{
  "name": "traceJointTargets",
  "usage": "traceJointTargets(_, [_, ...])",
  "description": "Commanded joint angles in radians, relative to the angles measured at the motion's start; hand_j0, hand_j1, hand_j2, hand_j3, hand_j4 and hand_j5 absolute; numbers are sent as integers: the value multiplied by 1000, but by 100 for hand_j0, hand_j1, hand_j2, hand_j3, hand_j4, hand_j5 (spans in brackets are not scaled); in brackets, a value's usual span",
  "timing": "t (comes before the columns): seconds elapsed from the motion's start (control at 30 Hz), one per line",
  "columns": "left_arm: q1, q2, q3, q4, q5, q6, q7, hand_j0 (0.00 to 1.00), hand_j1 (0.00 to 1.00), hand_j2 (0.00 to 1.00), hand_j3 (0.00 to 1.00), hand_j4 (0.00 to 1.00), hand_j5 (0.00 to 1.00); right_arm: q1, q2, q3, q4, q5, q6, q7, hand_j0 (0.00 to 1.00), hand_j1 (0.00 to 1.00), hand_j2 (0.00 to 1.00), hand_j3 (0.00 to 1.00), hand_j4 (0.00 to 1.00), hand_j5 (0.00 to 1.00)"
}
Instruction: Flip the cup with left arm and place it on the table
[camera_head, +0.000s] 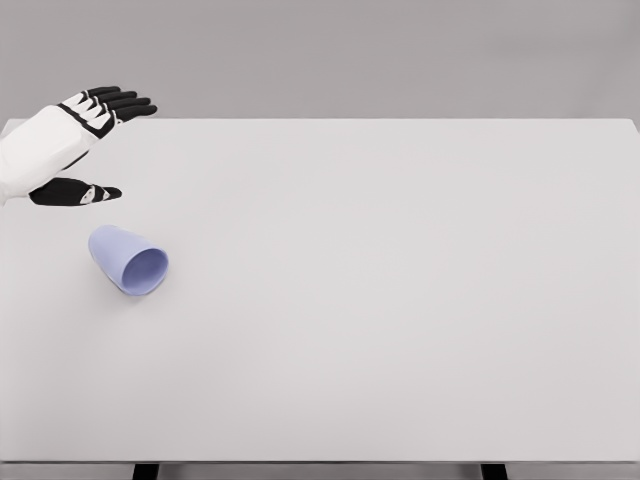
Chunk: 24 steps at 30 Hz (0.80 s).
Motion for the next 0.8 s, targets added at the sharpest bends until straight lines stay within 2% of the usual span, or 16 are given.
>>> traceJointTargets(0.0, [0, 1, -1, -2, 7, 1, 1, 100, 100, 100, 100, 100, 100, 0, 0, 1, -2, 0, -1, -1, 100, 100, 100, 100, 100, 100])
traceJointTargets(0.23, [2, 7, -1, -3, 4, 1, -1, 100, 100, 100, 100, 100, 100, 0, 0, -1, 1, -3, 1, 0, 100, 100, 100, 100, 100, 100])
traceJointTargets(0.33, [0, 2, -1, -3, -56, 1, -1, 100, 100, 100, 100, 100, 100, 0, 0, -1, 1, -3, 1, 0, 100, 100, 100, 100, 100, 100])
traceJointTargets(0.57, [0, 2, -1, -5, -115, 1, -1, 100, 100, 100, 100, 100, 100, 0, 0, -1, 1, -3, 1, 0, 100, 100, 100, 100, 100, 100])
traceJointTargets(0.63, [2, 2, 2, -55, -118, 1, 1, 100, 100, 100, 100, 100, 100, 0, 0, -1, 1, -3, 1, 0, 100, 100, 100, 100, 100, 100])
traceJointTargets(0.77, [3, -15, -5, -66, -104, 1, 2, 100, 100, 100, 100, 100, 100, 0, 0, -1, 1, -3, 1, 0, 100, 100, 100, 100, 100, 100])
